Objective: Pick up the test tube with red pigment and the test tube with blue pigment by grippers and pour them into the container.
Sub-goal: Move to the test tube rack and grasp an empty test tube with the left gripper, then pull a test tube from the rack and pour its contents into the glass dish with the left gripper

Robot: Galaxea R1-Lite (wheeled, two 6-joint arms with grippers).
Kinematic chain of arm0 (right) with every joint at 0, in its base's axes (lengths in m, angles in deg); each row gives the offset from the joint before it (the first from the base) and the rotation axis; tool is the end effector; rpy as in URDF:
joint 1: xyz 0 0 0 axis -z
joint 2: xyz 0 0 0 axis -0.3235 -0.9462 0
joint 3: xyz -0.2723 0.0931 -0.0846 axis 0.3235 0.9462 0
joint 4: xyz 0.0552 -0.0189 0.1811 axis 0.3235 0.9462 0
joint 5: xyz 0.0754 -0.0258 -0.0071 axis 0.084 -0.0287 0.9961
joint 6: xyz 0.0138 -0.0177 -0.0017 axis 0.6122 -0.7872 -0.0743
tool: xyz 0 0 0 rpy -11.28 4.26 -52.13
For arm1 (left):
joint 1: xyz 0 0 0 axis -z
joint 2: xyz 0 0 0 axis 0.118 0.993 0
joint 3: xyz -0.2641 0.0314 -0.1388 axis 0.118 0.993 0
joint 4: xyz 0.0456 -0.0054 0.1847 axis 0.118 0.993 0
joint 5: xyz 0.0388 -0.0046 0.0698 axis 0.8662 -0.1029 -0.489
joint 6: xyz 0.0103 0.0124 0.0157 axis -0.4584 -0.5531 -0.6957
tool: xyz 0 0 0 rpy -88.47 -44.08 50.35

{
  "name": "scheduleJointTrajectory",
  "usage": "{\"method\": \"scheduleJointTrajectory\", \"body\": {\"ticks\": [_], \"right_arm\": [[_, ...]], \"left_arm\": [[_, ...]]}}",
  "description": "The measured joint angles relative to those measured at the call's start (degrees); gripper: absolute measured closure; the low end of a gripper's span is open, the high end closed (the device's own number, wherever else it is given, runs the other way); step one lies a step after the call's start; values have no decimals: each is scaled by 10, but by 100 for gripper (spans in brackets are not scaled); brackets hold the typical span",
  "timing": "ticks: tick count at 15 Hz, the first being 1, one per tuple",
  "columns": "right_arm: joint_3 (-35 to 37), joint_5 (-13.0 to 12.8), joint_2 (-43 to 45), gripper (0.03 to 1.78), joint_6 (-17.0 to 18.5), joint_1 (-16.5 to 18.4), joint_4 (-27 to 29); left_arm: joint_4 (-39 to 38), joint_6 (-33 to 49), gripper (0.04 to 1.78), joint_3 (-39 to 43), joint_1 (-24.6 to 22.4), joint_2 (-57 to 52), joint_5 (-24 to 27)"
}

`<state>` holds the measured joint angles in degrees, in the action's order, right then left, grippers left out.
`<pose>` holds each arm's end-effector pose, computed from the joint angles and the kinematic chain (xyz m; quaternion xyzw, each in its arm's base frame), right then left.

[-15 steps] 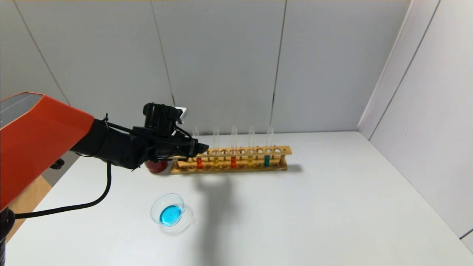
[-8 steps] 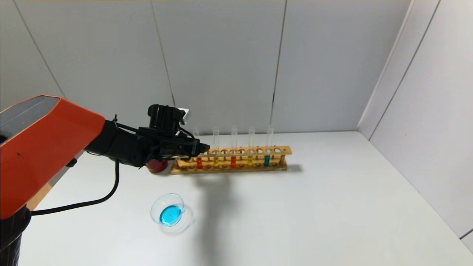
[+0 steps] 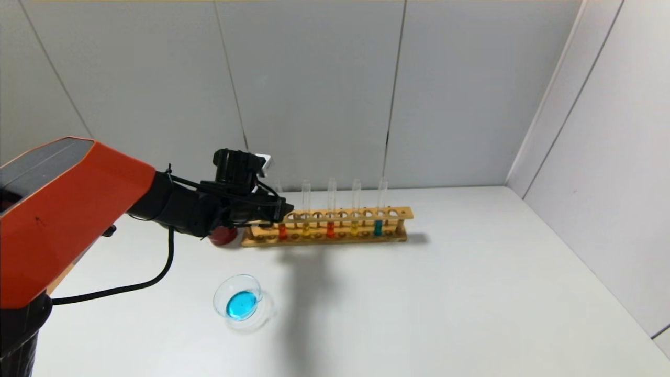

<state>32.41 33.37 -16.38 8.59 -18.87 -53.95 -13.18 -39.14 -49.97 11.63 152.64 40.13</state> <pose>-0.0228 0.0001 0.0755 0.0009 -0.0006 0.0019 1.0000 0.4099 -0.1377 0.1110 0.0148 0.2496 -0.1753 0.9522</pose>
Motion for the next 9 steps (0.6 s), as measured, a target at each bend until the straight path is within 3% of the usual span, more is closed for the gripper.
{"method": "scheduleJointTrajectory", "body": {"ticks": [3,5,9], "right_arm": [[0,0,0,6,0,0,0],[0,0,0,6,0,0,0],[0,0,0,6,0,0,0]], "left_arm": [[2,0,120,0,4,2,-1],[2,-1,147,0,5,2,-1],[-4,-10,151,0,9,2,-2]]}}
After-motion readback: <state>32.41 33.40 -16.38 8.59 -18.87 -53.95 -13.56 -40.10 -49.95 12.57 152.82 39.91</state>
